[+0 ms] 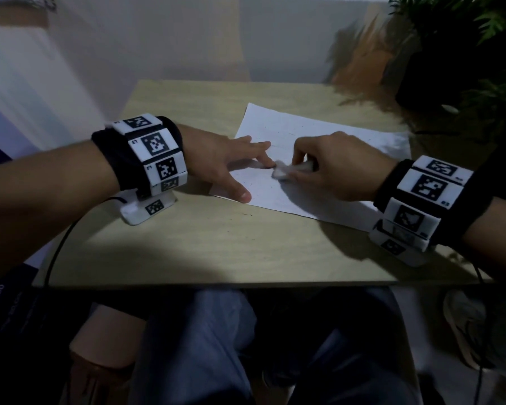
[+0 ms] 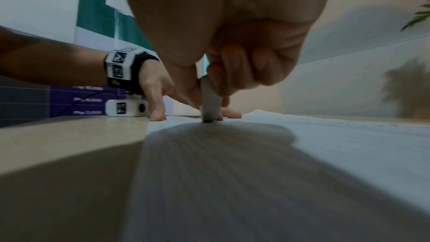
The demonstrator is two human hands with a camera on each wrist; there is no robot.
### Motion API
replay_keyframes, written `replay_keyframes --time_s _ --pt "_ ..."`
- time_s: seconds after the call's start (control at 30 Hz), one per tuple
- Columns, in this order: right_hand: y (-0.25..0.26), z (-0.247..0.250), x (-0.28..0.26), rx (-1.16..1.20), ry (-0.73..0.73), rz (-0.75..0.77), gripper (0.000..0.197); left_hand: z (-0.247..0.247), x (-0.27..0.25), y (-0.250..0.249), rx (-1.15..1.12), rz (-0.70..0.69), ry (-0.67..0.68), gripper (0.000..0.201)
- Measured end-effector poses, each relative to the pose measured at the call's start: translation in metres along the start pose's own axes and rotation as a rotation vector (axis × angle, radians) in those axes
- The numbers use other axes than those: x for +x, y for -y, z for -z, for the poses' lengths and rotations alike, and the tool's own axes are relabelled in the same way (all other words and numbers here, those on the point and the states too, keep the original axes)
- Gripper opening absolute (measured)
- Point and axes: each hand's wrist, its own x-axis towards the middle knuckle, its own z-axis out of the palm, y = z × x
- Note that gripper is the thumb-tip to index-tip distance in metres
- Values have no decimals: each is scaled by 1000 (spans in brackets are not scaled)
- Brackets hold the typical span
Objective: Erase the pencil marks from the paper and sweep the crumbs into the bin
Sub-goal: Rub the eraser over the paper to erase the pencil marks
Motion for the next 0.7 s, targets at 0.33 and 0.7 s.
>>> replay_keyframes --time_s 0.33,0.7 --pt "-2 3 -9 63 7 30 43 -1 1 2 8 -7 -5 87" --pt "-4 6 -14 66 16 36 43 0 1 2 8 -11 -9 86"
